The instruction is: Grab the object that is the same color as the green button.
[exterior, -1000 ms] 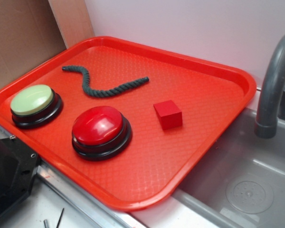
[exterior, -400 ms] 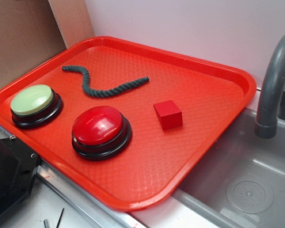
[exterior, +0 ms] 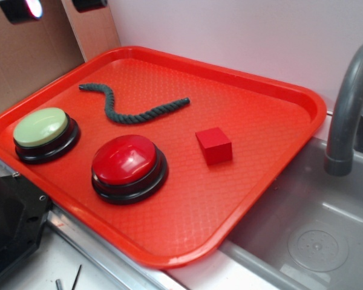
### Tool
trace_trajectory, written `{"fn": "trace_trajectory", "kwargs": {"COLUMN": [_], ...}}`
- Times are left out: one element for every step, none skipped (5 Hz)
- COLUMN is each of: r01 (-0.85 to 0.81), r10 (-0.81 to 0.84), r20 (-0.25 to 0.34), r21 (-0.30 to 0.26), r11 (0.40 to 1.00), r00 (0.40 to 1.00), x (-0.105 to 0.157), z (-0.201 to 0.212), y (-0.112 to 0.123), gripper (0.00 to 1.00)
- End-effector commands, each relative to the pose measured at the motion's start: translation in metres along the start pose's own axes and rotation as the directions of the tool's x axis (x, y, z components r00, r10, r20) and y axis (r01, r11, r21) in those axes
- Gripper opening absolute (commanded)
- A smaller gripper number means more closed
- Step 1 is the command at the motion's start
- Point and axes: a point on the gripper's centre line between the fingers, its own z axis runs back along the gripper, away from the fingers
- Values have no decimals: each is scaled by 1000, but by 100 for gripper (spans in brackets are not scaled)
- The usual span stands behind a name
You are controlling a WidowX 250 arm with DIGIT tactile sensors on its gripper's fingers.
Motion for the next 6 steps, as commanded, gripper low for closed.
{"fn": "trace_trajectory", "kwargs": {"r01": [-179,-236,-276,-285,-319,-326], "r10": [176,228,258,265,293,306], "r20": [91,112,165,177,201,176], "r21": [31,68,104,98,108,97], "r11": [983,969,955,953,942,940], "r00": [980,967,952,948,935,935], "x": [48,60,64,62,66,66], "z": [-49,-77,-110,-121,-141,-154], "y": [19,24,26,26,29,28], "gripper": [100,100,100,100,100,100]}}
